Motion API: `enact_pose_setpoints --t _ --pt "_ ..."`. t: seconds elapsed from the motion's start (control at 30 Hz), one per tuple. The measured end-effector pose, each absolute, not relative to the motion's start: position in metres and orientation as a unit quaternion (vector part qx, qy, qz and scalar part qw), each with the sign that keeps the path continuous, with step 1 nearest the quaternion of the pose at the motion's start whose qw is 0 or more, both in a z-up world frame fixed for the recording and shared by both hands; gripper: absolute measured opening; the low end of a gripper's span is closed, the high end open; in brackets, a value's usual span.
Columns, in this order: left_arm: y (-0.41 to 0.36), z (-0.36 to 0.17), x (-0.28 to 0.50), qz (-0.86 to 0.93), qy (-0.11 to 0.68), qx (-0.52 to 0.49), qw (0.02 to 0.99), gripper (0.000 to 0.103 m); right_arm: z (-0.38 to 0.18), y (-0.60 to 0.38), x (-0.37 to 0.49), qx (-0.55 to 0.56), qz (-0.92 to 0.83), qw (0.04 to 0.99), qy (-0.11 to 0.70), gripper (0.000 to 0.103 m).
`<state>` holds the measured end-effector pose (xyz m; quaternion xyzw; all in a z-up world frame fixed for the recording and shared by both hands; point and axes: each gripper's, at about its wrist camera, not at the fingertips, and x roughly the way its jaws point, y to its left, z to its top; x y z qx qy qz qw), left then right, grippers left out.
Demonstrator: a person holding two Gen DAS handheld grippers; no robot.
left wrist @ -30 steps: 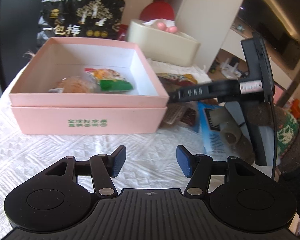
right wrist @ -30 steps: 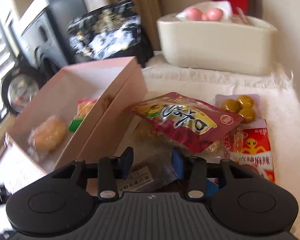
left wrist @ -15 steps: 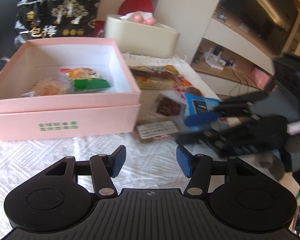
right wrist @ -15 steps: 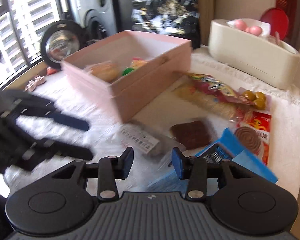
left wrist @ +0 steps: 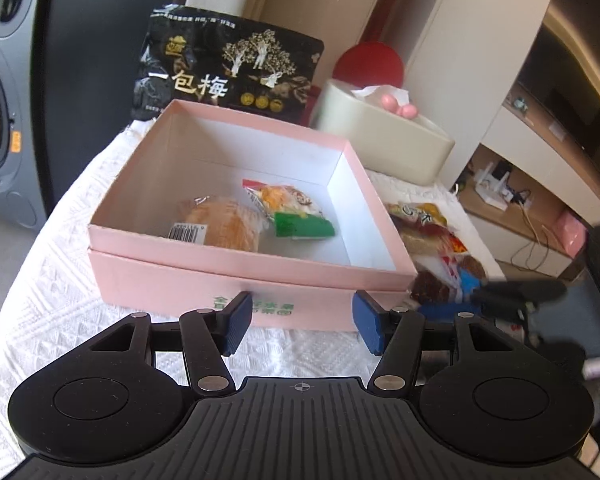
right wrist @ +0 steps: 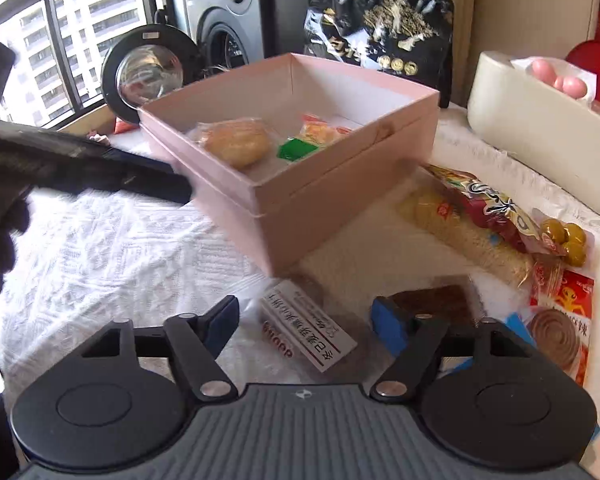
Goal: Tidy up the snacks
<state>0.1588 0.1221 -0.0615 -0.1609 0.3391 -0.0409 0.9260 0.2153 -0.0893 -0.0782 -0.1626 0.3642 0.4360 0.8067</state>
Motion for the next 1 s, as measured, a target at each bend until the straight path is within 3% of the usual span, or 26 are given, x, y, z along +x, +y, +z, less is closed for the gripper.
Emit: enact_pose_setpoints --t 0.3,0.53,0.63,0.83,1.0 --pt "0.105 -0.065 0.158 -0.07 0.347 -0.159 0.922 0.061 -0.066 -0.105 0.148 -0.151 0.492 0.784 0.347 0.063" --pt "0.057 -0.072 0.135 -0.064 0.399 -0.1 0.909 0.061 -0.06 -0.129 0.169 -0.153 0.352 0.861 0.333 0.064" --pt "0.06 -0.077 0.13 -0.061 0.421 -0.12 0.897 0.061 -0.061 -0.152 0.163 -0.13 0.32 0.882 0.32 0.07" --pt "0.055 -0.082 0.156 -0.056 0.41 -0.141 0.899 0.061 -0.07 -0.178 0.158 -0.093 0.224 0.924 0.296 0.071" --pt "0.02 -0.089 0.17 -0.065 0.402 -0.051 0.912 0.062 -0.077 -0.194 0.148 -0.085 0.163 0.947 0.264 0.078"
